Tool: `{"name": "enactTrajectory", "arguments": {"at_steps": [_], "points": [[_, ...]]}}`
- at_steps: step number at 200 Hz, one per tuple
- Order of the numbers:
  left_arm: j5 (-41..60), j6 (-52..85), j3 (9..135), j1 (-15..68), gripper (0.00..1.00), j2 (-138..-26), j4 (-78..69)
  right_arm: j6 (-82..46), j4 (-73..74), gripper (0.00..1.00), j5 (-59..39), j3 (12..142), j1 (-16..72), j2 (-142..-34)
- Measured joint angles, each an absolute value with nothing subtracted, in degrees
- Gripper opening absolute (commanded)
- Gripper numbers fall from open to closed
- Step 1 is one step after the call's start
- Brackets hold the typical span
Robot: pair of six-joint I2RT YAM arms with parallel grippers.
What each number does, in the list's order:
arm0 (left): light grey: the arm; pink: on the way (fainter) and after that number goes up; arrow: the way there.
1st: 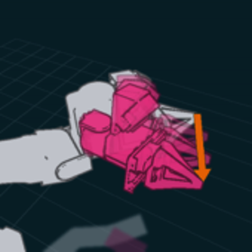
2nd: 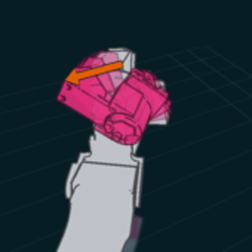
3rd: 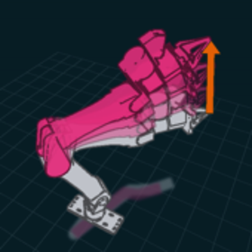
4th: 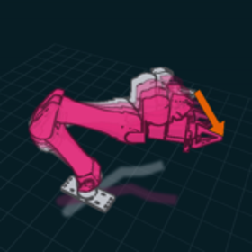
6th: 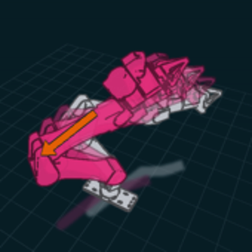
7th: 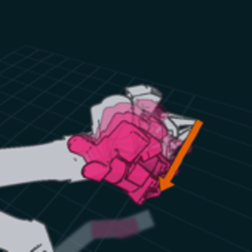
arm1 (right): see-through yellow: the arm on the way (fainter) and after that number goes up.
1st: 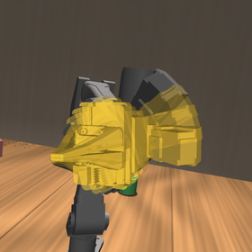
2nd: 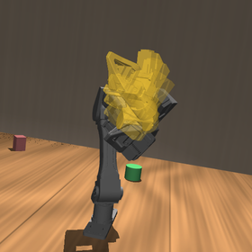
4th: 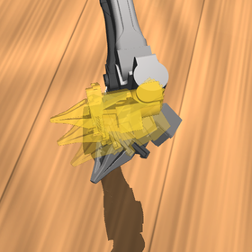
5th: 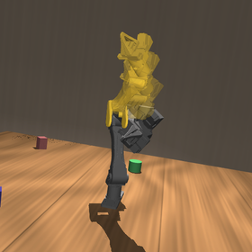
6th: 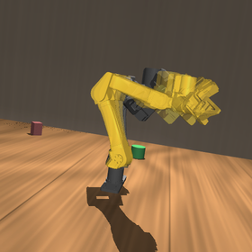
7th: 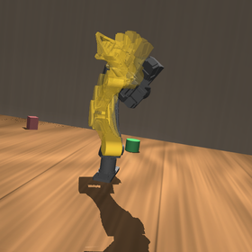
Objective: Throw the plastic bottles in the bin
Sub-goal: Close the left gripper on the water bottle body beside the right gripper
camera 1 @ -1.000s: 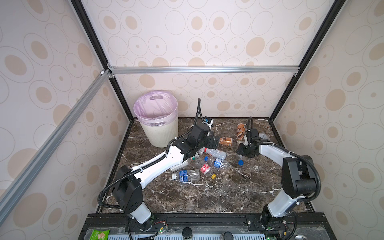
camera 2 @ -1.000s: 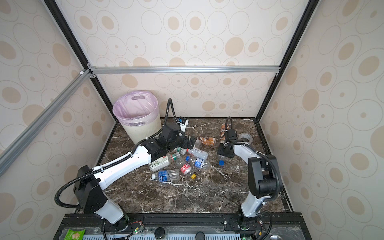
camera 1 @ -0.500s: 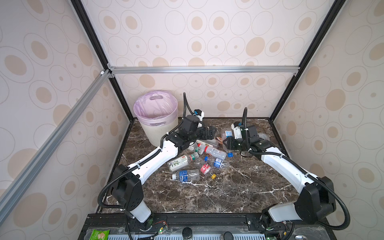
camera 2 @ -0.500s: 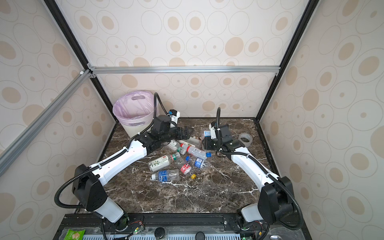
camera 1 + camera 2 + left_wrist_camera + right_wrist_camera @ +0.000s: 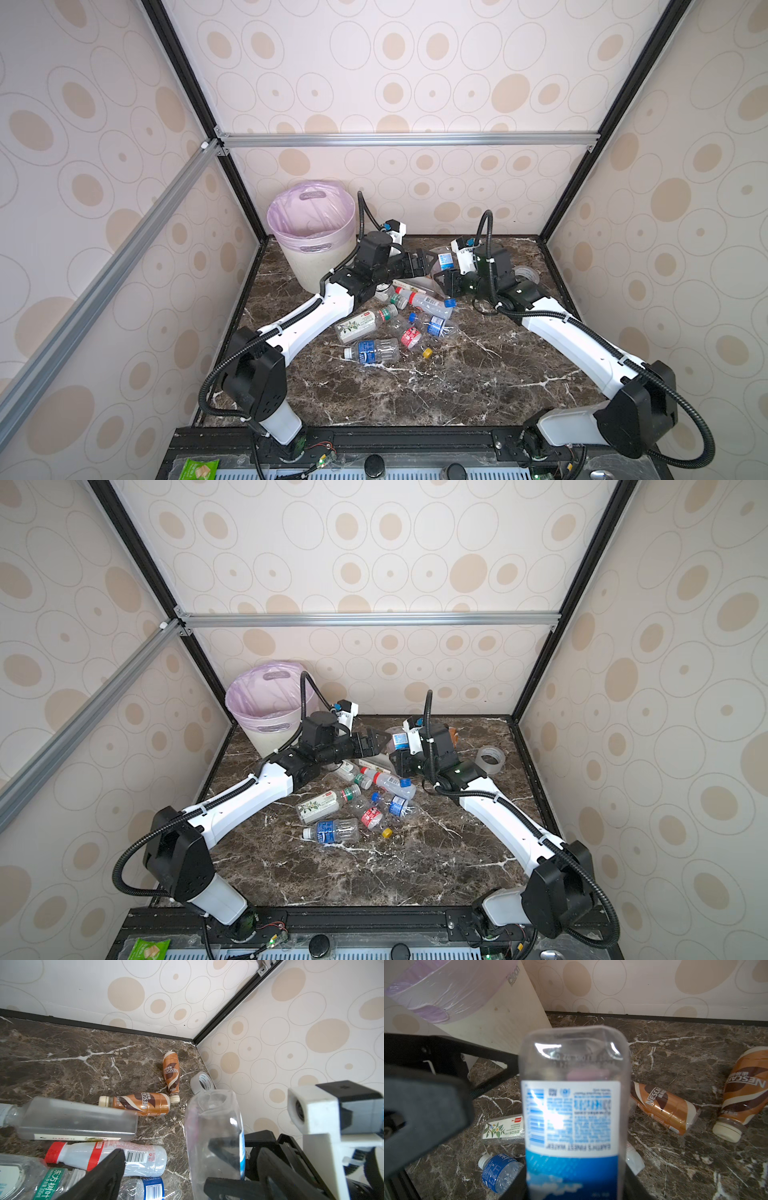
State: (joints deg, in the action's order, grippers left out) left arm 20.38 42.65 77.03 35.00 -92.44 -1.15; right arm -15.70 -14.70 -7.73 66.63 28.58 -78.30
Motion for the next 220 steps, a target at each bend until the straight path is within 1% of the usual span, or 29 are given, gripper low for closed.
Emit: {"name": "enactTrajectory", "arguments": {"at_steps": [29,73,100,119,167,180,205,220], "points": [[21.39,44.27,76.14,34.96,0.98,-92.44,-3.27,-15.66,-13.91,0.49,-7.25,66.63,29.85,-78.3],[23.14,46.63,75.11,34.72,0.91,-92.68,-6.76,-15.59,-13.1,0.49,-6.87,66.63,31.05,-78.3],[23.81,47.33,75.11,34.7,0.89,-93.17,-8.43,-15.62,-11.94,0.49,-6.83,66.59,31.55,-78.3],[24.16,47.64,75.11,34.7,0.85,-93.86,-8.95,-15.57,-11.92,0.49,-6.79,66.59,31.79,-78.3],[24.56,48.29,75.02,34.7,0.71,-94.72,-9.87,-15.55,-11.11,0.49,-6.74,66.17,32.58,-78.3],[24.67,48.31,75.02,34.7,0.64,-94.72,-10.07,-15.53,-11.14,0.49,-6.79,66.04,32.67,-78.3],[25.23,48.51,75.0,34.7,0.52,-94.74,-10.59,-15.53,-10.9,0.53,-6.79,65.78,32.8,-78.3],[25.67,48.9,74.89,34.61,0.5,-94.96,-11.18,-15.55,-10.81,0.53,-6.74,65.76,32.82,-78.3]]}}
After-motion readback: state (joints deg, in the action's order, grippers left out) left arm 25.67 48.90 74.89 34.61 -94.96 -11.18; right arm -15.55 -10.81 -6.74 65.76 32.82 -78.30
